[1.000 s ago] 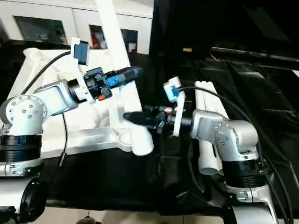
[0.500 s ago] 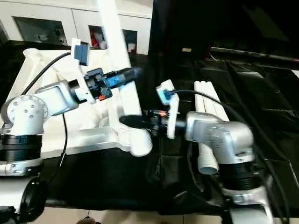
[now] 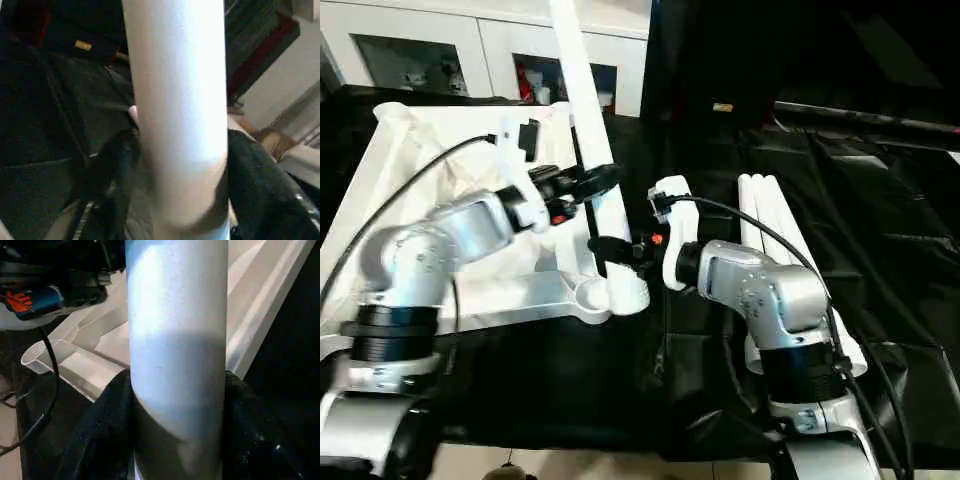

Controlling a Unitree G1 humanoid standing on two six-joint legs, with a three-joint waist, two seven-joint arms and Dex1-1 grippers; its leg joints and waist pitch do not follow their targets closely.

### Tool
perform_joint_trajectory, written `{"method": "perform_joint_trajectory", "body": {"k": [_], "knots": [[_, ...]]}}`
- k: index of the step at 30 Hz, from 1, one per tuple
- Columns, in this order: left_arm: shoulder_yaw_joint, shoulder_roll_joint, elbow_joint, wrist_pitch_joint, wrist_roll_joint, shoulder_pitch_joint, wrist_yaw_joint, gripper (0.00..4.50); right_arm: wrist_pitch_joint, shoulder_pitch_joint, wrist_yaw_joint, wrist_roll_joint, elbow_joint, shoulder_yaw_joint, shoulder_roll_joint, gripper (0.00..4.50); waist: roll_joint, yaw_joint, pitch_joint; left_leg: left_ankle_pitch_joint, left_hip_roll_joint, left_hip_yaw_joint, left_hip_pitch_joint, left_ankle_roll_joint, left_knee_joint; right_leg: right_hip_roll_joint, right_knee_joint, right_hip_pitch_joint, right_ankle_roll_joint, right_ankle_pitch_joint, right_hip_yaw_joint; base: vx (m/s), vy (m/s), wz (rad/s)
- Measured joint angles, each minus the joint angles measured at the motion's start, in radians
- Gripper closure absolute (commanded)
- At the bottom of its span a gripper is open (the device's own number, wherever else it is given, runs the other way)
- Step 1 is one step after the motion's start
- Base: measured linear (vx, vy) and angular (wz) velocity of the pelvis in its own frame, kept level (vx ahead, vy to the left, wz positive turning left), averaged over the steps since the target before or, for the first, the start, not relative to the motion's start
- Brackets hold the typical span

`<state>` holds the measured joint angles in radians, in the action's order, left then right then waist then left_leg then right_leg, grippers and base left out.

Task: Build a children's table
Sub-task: Pick table leg

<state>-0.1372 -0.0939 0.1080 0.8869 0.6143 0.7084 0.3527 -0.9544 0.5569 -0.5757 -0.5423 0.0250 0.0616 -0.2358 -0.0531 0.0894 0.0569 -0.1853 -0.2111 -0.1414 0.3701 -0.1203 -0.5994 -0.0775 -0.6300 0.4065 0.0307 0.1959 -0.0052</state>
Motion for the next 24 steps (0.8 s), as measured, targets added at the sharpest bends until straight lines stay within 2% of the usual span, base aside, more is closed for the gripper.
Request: {"method": "perform_joint_trajectory", "body": {"k": [7, 12, 15, 16, 18, 21, 22, 24], "knots": [[-0.025, 0.025, 0.0, -0.002, 0.005, 0.0, -0.037, 2.47, 0.019, 0.014, -0.001, 0.017, 0.008, 0.03, 0.012, 2.61, -0.001, -0.001, 0.0, 0.0, 0.0, 0.0, 0.0, 0.0, 0.0, 0.0, 0.0, 0.0, 0.0, 0.0, 0.0, 0.0, 0.0, 0.0], [-0.046, 0.028, 0.0, -0.002, 0.021, 0.001, -0.043, 2.61, 0.046, 0.026, -0.004, 0.042, 0.015, 0.047, 0.013, 2.61, -0.001, -0.001, 0.0, 0.0, 0.0, 0.0, 0.0, 0.0, 0.0, 0.0, 0.0, 0.0, 0.0, 0.0, 0.0, 0.0, 0.0, 0.0], [-0.061, 0.028, 0.0, -0.002, 0.026, 0.002, -0.038, 2.62, 0.088, 0.026, -0.007, 0.06, 0.015, 0.063, 0.009, 2.61, 0.0, 0.0, 0.0, 0.0, 0.0, 0.0, 0.0, 0.0, 0.0, 0.0, 0.0, 0.0, 0.0, 0.0, 0.0, 0.0, 0.0, 0.0], [-0.062, 0.027, 0.0, -0.004, 0.029, 0.005, -0.034, 2.62, 0.098, 0.026, -0.01, 0.063, 0.015, 0.063, 0.009, 2.26, 0.0, 0.0, 0.0, 0.0, 0.0, 0.0, 0.0, 0.0, 0.0, 0.0, 0.0, 0.0, 0.0, 0.0, -0.001, 0.0, 0.0, 0.0], [-0.062, 0.022, -0.004, -0.002, 0.04, 0.005, -0.028, 2.62, 0.096, 0.026, -0.022, 0.053, 0.015, 0.054, 0.01, 1.91, 0.0, -0.001, 0.0, 0.0, 0.0, 0.0, 0.0, 0.0, 0.0, 0.0, 0.0, 0.0, 0.0, 0.0, -0.001, 0.0, 0.0, 0.0], [-0.059, 0.005, -0.005, 0.01, 0.061, 0.005, 0.018, 2.62, 0.087, 0.026, -0.063, 0.012, -0.012, 0.022, -0.002, 1.82, 0.001, 0.0, 0.0, 0.0, 0.0, 0.0, 0.0, 0.001, 0.0, 0.0, 0.0, 0.0, 0.0, 0.0, -0.001, 0.0, 0.0, 0.0], [-0.045, -0.017, -0.007, 0.014, 0.07, 0.005, 0.064, 2.62, 0.077, 0.026, -0.085, -0.006, -0.027, 0.02, -0.024, 1.58, 0.001, 0.0, 0.001, 0.0, 0.0, 0.0, 0.001, 0.001, 0.0, 0.0, 0.0, 0.0, 0.0, 0.0, -0.001, 0.0, 0.0, 0.0], [-0.021, -0.053, -0.009, 0.018, 0.082, 0.005, 0.142, 2.63, 0.051, 0.023, -0.12, -0.033, -0.045, 0.012, -0.054, 1.5, 0.002, 0.0, 0.001, 0.0, 0.0, 0.0, 0.001, 0.001, 0.0, 0.0, 0.0, 0.0, 0.0, 0.0, -0.001, 0.0, 0.0, 0.0]]}}
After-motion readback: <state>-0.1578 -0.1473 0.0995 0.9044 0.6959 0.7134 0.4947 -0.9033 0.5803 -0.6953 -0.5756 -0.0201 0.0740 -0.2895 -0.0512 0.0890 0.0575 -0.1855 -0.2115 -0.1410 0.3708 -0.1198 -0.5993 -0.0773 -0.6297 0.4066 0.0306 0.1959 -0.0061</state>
